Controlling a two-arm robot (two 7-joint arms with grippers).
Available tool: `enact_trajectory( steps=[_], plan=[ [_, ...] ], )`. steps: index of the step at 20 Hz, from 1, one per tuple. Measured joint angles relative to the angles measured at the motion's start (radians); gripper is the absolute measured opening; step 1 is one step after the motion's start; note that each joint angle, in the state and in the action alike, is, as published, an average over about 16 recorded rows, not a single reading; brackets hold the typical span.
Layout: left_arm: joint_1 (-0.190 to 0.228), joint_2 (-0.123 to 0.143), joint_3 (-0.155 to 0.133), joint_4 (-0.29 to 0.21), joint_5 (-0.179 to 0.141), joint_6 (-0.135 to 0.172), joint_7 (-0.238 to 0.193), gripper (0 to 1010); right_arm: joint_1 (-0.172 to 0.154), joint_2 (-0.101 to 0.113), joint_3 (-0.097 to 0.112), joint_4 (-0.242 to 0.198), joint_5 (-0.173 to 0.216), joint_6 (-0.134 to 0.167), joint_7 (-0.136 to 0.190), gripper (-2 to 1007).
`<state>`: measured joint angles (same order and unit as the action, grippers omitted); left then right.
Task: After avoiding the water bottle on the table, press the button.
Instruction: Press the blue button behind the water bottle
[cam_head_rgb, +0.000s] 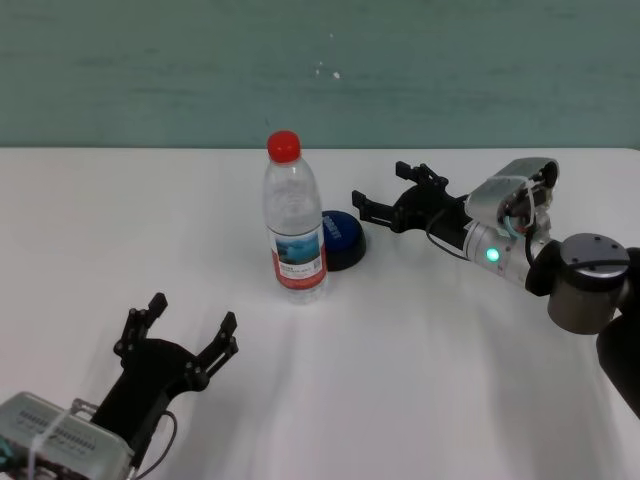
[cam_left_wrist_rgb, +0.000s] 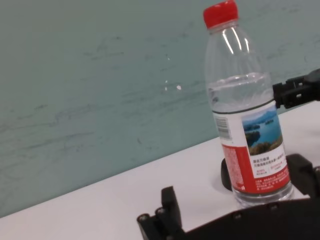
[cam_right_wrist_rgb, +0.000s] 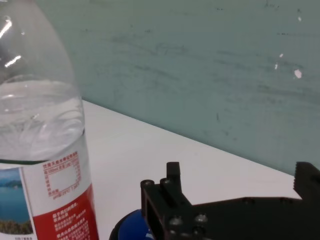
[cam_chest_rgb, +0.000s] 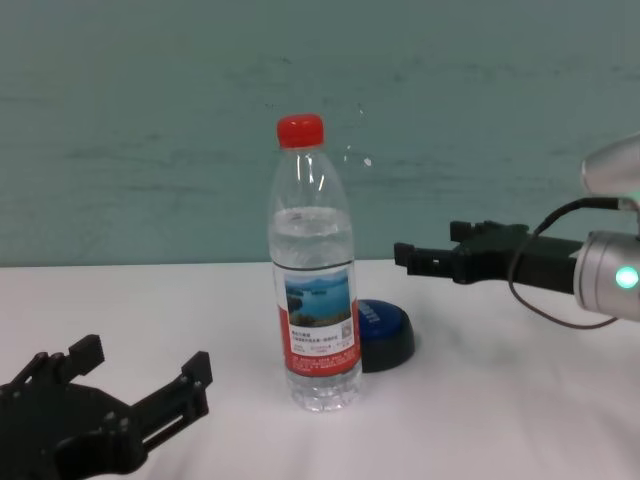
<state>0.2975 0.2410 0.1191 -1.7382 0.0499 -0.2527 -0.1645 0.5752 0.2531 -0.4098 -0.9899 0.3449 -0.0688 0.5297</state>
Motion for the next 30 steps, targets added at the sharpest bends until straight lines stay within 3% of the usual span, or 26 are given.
enact_trajectory(
  steps=[30],
  plan=[
    [0.0, 0.0, 0.0, 0.0, 0.0, 0.0, 0.0, 1000, 0.068, -0.06, -0.009, 0.185, -0.039, -0.036, 0.031, 1004]
  ],
)
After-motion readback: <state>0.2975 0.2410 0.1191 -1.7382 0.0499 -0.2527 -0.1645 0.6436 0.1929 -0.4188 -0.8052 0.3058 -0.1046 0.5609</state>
